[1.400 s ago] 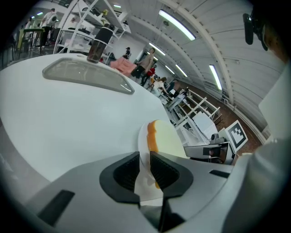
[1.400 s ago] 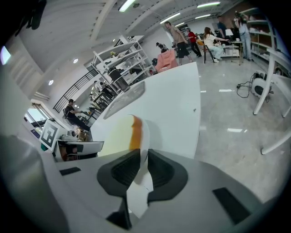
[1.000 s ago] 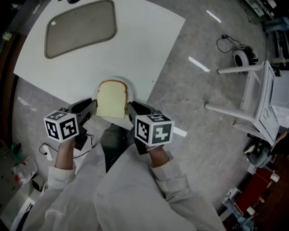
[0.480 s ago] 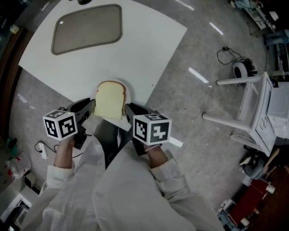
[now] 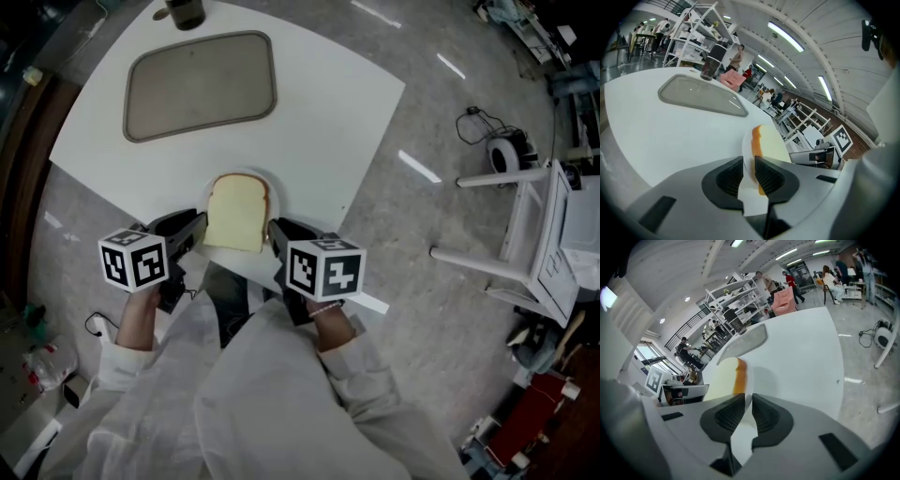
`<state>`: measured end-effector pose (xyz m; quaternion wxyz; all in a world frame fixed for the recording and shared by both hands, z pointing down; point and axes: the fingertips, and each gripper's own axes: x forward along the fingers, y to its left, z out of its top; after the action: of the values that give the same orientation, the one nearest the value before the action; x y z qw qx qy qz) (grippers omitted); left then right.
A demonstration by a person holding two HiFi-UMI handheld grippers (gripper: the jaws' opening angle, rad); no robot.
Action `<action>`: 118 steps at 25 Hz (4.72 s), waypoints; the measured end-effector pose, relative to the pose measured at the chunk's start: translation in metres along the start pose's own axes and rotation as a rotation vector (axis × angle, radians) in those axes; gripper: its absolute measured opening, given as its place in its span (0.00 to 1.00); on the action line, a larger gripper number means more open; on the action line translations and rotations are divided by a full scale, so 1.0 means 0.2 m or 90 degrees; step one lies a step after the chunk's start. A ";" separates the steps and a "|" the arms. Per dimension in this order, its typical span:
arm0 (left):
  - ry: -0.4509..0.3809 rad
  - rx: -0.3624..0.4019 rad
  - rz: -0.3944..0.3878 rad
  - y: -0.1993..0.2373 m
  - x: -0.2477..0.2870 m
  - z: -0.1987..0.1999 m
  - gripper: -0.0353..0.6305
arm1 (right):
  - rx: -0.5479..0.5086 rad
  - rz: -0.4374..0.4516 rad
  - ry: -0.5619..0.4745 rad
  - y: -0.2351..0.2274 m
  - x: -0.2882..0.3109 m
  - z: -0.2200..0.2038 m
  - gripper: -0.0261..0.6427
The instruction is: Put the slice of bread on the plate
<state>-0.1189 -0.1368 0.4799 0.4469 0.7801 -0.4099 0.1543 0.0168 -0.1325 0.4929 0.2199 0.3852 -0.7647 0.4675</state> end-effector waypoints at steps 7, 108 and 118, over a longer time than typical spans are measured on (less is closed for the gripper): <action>0.018 0.018 0.000 0.24 -0.02 0.28 0.17 | 0.009 0.002 -0.018 0.14 0.22 0.28 0.12; 0.044 0.093 0.033 1.07 0.28 1.18 0.17 | -0.057 -0.162 -0.080 0.20 1.04 1.22 0.12; -0.066 0.081 -0.006 0.82 0.09 1.20 0.17 | -0.097 -0.128 -0.130 0.33 0.80 1.23 0.12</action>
<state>-0.2651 -0.3873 0.4518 0.3756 0.8155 -0.4183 0.1375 -0.1274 -0.3944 0.4529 0.2154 0.4871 -0.7741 0.3422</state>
